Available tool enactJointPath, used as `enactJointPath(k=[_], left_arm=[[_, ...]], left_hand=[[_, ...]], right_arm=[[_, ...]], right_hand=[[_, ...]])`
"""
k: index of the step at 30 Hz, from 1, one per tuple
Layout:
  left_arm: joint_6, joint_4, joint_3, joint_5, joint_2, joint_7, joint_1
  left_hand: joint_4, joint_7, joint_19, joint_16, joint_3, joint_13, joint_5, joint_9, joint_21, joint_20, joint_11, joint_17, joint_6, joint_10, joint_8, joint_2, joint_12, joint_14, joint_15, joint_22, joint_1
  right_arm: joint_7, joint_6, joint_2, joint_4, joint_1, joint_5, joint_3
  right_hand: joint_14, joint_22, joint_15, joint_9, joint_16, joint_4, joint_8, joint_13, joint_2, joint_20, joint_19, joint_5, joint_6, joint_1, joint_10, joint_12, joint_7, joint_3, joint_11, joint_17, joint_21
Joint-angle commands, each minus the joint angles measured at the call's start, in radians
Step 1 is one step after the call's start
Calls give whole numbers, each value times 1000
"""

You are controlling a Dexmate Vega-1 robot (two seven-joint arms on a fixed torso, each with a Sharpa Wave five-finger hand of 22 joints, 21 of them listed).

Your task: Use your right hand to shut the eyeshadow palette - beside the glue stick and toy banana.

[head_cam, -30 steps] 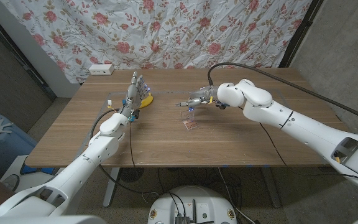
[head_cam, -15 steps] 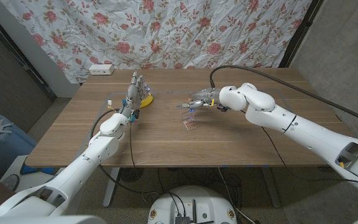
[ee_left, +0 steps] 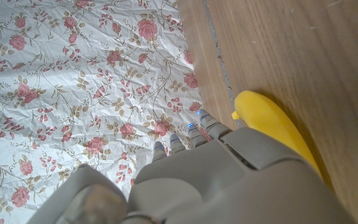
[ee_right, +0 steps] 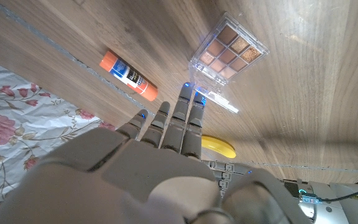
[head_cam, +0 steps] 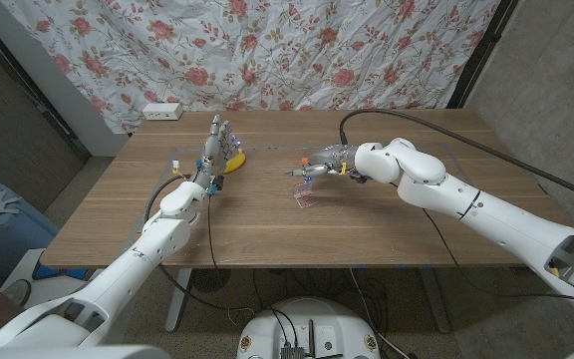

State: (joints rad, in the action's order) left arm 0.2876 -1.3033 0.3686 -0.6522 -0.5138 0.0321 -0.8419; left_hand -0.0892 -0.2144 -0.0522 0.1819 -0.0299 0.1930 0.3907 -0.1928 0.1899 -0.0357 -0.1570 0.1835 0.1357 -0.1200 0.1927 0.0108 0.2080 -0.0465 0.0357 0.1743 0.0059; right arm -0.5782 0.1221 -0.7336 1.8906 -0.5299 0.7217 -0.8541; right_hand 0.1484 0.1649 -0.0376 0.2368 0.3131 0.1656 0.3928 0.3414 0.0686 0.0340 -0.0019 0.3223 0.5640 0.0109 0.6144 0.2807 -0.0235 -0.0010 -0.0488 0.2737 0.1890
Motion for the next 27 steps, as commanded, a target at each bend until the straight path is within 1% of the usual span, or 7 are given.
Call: enactJointPath(k=[1,2,9,18,27], left_arm=[[0,-1,0,0,0,0,-1],[0,-1,0,0,0,0,0],[0,-1,0,0,0,0,0],[0,-1,0,0,0,0,0],[0,-1,0,0,0,0,-1]], left_hand=[[-2,-5,-8,7,2,4,5,-3,7,-8,-9,3,-1,2,5,0,5,-8,72,4,8],[-2,-5,-8,8,2,4,5,-3,7,-7,-9,3,-1,2,5,0,5,-8,72,4,8],[-2,-5,-9,8,2,4,5,-3,7,-8,-10,3,-1,2,6,0,5,-8,72,4,8],[-2,-5,-10,8,2,4,5,-3,7,-8,-10,3,-1,3,6,-1,5,-7,72,4,8],[-2,-5,-10,8,2,4,5,-3,7,-9,-9,3,-2,3,6,-1,5,-7,72,4,8]], right_arm=[[18,-4,-9,17,-28,2,13],[19,-1,-9,18,-31,3,14],[40,7,-18,30,-54,5,26],[57,22,-21,42,-78,10,33],[93,36,-24,52,-107,12,42]], right_hand=[[8,3,-7,1,0,-4,-2,4,52,2,10,10,1,10,4,-2,-6,3,-4,2,5],[8,3,-7,0,0,-4,-2,4,53,2,11,10,2,10,5,-2,-5,4,-2,1,5],[12,3,-14,-1,-1,-7,-2,6,60,-1,18,11,1,17,7,-4,-8,9,-12,-2,6],[19,3,-19,-3,0,-11,2,8,70,-3,26,13,7,28,12,-6,-12,20,-11,-6,6],[26,3,-24,-5,1,-15,4,10,78,-6,35,14,11,37,13,-10,-15,30,-17,-10,7]])
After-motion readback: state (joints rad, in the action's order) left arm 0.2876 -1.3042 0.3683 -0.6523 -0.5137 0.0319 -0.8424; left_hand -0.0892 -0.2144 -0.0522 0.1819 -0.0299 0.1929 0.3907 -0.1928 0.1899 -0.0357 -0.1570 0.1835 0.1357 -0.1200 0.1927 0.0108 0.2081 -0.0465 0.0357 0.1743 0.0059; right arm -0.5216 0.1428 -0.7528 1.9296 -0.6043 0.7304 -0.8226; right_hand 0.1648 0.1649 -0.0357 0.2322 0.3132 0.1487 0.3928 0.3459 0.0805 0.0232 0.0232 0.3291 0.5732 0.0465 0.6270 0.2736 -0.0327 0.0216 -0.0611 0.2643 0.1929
